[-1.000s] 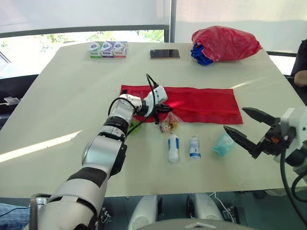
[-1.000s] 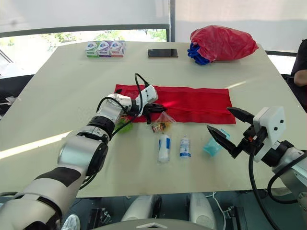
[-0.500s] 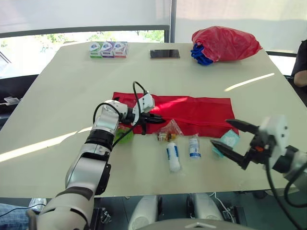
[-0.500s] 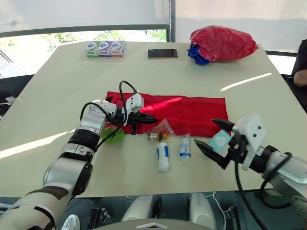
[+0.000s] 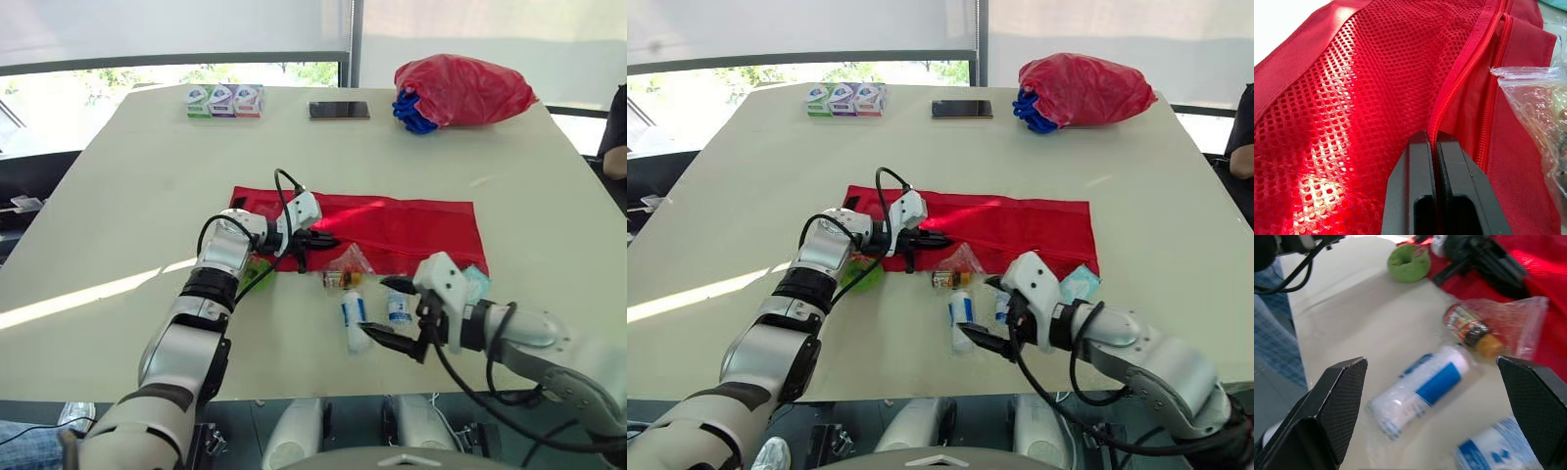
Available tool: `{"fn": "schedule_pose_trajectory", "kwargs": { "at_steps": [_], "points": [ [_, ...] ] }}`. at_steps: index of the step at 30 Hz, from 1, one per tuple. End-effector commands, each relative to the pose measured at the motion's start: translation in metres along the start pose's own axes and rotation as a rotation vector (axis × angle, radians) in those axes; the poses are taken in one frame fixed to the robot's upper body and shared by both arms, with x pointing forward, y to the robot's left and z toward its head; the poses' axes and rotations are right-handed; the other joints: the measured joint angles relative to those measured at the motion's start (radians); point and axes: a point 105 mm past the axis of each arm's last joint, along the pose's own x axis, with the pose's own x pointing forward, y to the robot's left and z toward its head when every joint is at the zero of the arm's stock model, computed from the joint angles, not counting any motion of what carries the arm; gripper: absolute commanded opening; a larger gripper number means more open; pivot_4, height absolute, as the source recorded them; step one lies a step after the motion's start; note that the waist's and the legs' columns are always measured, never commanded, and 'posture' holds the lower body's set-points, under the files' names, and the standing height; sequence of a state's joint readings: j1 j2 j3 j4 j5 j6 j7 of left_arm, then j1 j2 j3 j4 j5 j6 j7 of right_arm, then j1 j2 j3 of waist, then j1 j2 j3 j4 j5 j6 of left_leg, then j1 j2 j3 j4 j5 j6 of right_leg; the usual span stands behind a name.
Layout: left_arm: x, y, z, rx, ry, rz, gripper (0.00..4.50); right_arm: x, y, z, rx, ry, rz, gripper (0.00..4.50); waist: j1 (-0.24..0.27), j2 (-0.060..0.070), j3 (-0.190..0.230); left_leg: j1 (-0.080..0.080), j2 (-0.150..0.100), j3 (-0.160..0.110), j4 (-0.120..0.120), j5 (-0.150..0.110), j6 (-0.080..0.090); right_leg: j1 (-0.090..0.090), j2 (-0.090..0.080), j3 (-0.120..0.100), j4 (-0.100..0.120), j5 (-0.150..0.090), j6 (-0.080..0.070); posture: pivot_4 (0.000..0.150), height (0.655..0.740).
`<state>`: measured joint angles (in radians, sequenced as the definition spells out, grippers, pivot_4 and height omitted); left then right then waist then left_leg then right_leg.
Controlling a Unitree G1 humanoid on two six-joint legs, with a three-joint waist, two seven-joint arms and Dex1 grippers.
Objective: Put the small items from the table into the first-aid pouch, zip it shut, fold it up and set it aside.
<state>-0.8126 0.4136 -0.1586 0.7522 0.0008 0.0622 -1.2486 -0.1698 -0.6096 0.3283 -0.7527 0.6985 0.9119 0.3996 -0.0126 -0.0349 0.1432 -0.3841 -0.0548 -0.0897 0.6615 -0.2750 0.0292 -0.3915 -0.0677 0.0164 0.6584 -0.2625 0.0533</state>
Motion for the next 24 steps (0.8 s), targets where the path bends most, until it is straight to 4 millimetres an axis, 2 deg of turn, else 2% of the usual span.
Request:
{"fn": "schedule_pose_trajectory", "kwargs": {
  "at_steps": [1,7,9,11,14,24],
  "points": [
    [-0.003,0.004,0.010,0.036,-0.012,-0.003,0.15,0.012,0.005,-0.008,0.014,0.051,0.004,4.50,0.001,0.000,0.000,0.000,0.000,0.000,0.000,0.000,0.000,0.000,0.000,0.000,0.000,0.000,0.000,0.150,0.7400],
    [-0.002,0.003,0.009,0.034,-0.006,-0.016,0.15,0.028,0.011,-0.021,0.079,0.125,-0.018,4.50,0.000,0.000,0.000,-0.001,0.000,0.000,0.003,0.000,0.000,0.000,0.000,0.000,0.000,0.000,0.000,0.150,0.7400],
    [-0.001,0.004,0.010,0.036,-0.003,-0.018,0.15,0.028,0.003,-0.024,0.079,0.147,-0.079,4.50,0.000,0.000,-0.001,-0.001,0.000,0.000,0.003,0.000,0.000,0.000,0.000,0.000,0.000,0.000,0.000,0.150,0.7400],
    [-0.001,0.005,0.010,0.039,-0.001,-0.018,0.15,0.024,-0.005,-0.027,0.057,0.179,-0.128,4.50,0.000,0.000,-0.001,-0.001,0.000,0.000,0.003,0.000,0.000,0.000,0.000,0.000,0.001,0.000,0.000,0.150,0.7400],
    [0.000,0.006,0.011,0.042,-0.002,-0.019,0.00,0.015,-0.010,-0.031,0.010,0.217,-0.151,3.71,0.001,0.000,-0.001,-0.001,0.000,0.000,0.003,0.000,0.000,0.000,0.000,0.000,0.001,0.000,0.000,0.150,0.7400],
    [0.000,0.007,0.011,0.048,-0.003,-0.018,0.00,-0.002,-0.003,-0.031,-0.053,0.259,-0.165,3.71,0.001,0.000,-0.001,-0.002,-0.001,0.000,0.004,-0.001,0.001,0.000,0.000,0.000,0.001,0.000,0.000,0.150,0.7400]
  ]
}}
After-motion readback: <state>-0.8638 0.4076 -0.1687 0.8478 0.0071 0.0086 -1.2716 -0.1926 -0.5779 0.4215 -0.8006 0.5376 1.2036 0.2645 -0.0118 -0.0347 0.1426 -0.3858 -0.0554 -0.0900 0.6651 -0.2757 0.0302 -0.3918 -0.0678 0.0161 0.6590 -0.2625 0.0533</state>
